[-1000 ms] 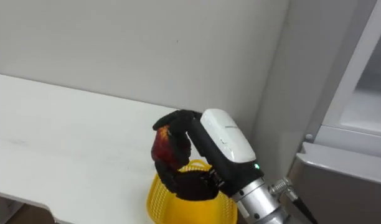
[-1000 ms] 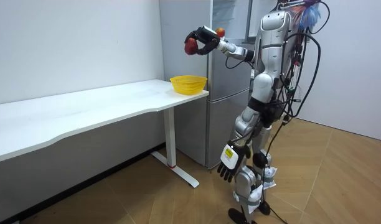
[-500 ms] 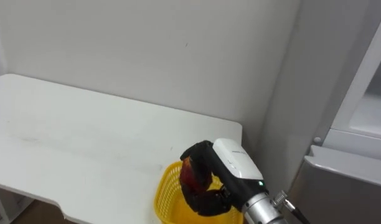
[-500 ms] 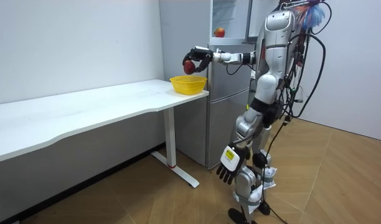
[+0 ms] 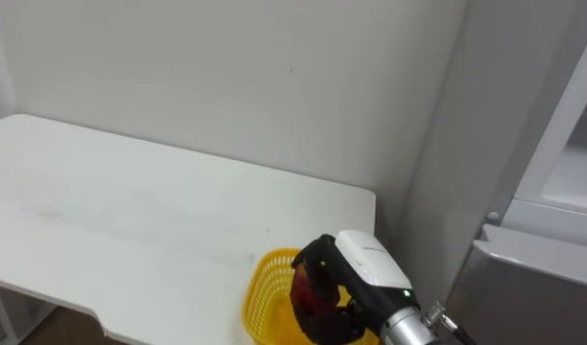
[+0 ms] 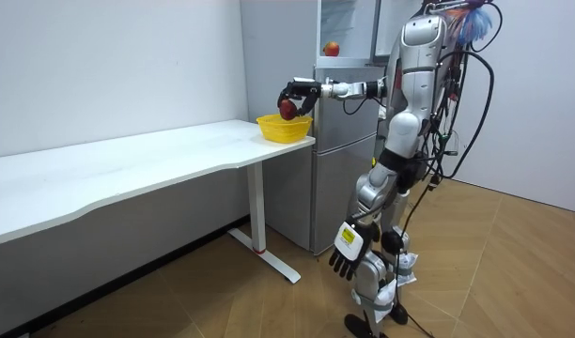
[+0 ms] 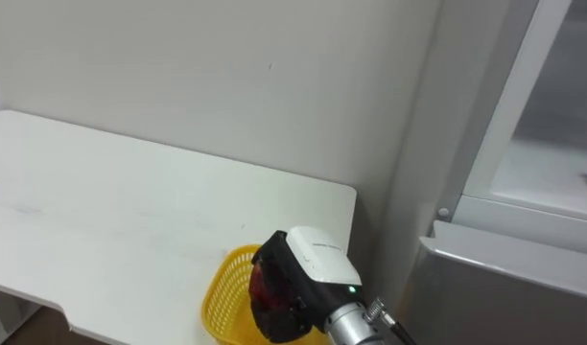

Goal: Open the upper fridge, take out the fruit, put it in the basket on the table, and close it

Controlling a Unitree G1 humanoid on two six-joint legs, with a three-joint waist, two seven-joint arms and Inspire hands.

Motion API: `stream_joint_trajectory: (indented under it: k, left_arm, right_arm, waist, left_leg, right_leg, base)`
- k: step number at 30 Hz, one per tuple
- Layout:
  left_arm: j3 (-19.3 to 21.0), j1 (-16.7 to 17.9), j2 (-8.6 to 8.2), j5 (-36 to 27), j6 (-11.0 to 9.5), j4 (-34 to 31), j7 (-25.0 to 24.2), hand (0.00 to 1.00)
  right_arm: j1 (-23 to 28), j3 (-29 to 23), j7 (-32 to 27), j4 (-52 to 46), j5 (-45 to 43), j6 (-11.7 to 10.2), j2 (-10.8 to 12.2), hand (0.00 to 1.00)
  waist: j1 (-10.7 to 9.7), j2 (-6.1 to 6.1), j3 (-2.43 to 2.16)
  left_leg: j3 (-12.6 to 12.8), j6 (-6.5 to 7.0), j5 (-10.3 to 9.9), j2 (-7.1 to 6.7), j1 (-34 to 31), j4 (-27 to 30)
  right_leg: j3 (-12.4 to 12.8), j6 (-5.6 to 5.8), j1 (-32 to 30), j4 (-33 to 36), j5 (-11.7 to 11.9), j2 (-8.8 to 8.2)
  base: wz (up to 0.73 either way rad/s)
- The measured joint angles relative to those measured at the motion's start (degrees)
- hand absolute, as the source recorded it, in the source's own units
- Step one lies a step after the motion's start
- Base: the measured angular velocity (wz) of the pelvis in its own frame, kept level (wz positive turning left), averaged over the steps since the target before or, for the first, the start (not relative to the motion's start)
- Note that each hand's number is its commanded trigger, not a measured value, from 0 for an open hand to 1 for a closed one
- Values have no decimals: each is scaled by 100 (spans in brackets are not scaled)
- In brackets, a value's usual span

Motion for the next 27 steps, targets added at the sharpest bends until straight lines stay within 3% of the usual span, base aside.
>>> stream_joint_trajectory:
  k: [1,27]
  left_arm:
    - [0,0,0,2,0,0,-1,0]
    - [7,89,-3,208,94,-1,-1,0]
  right_arm:
    - [0,0,0,0,0,0,0,0]
    - [8,20,5,141,-17,7,35,0]
  waist:
    - [0,0,0]
    - [-13,7,0]
  left_leg:
    - [-5,1,1,0,0,0]
    - [-104,3,2,-6,-37,37]
  right_leg:
    - [-4,0,1,1,0,-2]
    - [-109,3,16,6,-1,-10]
  base:
    - [0]
    - [2]
